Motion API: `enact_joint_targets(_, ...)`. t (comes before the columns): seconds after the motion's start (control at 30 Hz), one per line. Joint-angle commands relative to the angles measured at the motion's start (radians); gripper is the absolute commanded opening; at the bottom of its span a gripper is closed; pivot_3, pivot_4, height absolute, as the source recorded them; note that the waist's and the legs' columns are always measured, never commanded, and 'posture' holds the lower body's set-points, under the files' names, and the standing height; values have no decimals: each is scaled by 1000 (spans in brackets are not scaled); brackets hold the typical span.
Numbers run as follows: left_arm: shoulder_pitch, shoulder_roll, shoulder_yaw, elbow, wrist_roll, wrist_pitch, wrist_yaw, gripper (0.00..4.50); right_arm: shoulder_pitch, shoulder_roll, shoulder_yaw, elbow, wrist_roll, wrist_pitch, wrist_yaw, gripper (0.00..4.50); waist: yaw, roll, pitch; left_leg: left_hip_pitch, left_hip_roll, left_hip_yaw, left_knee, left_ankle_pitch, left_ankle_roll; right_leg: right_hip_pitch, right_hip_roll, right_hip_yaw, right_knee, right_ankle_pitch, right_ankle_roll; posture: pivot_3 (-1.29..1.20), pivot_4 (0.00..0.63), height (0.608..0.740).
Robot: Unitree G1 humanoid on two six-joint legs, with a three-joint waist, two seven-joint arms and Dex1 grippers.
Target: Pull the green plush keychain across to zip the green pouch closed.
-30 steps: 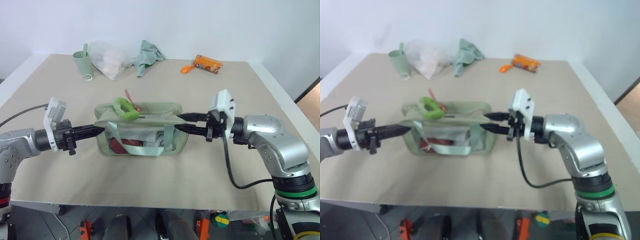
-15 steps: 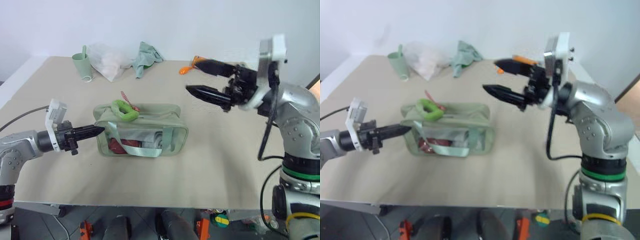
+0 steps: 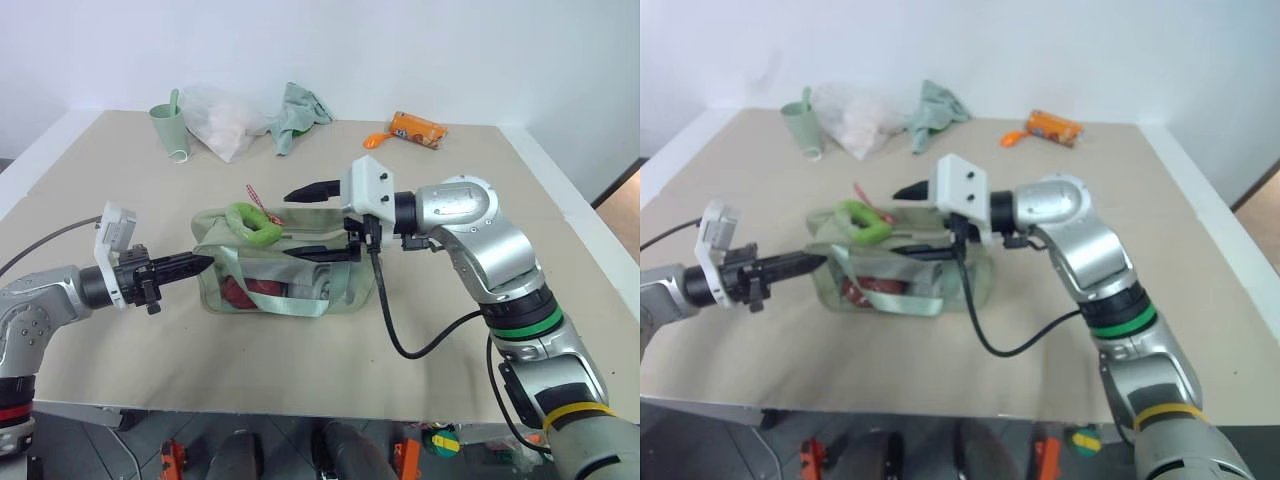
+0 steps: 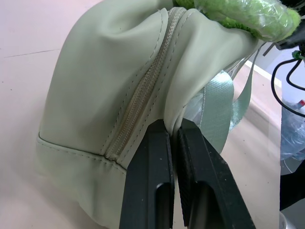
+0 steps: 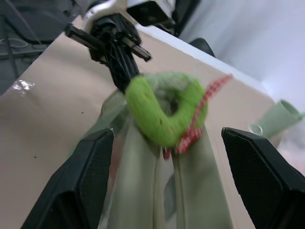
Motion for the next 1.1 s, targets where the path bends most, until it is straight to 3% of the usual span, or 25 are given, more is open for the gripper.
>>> enact_joint_targets(0.03,17,-4,-14,-18,2,6,8,0,-39,23,-5,9,-15,-30,15,3731,0,0,0,0,0,0,0,0,0,0,0,0,0,0,0,0,150,737)
enact_joint_targets(0.4,9,-5,-24,-12,1,0,17,0,-56,90,21,65,-70,-68,30,3731,1,0,0,0,-1,0,0,0,0,0,-1,-1,0,0,0,0,150,737)
enact_joint_targets(0.53,11,-7,-24,-16,-1,-1,23,0,-62,108,15,85,-74,-80,30,2592,0,0,0,0,-1,0,0,0,0,0,-2,-1,0,0,0,0,150,737)
enact_joint_targets(0.57,14,-8,-23,-18,-1,-1,25,0,-62,111,14,89,-73,-82,32,2052,1,0,0,0,-1,0,0,0,0,0,-2,-1,0,0,-1,0,150,737)
enact_joint_targets(0.77,25,-10,-18,-25,-3,-4,33,0,-63,124,9,108,-70,-88,44,125,0,0,0,0,-1,0,0,0,0,0,-2,-1,0,0,-1,0,150,737)
enact_joint_targets(1.1,32,-16,-16,-29,-10,-10,46,0,-64,108,-5,131,-79,-97,53,58,0,0,0,0,-1,0,0,0,0,0,-2,-1,0,-1,-1,0,150,737)
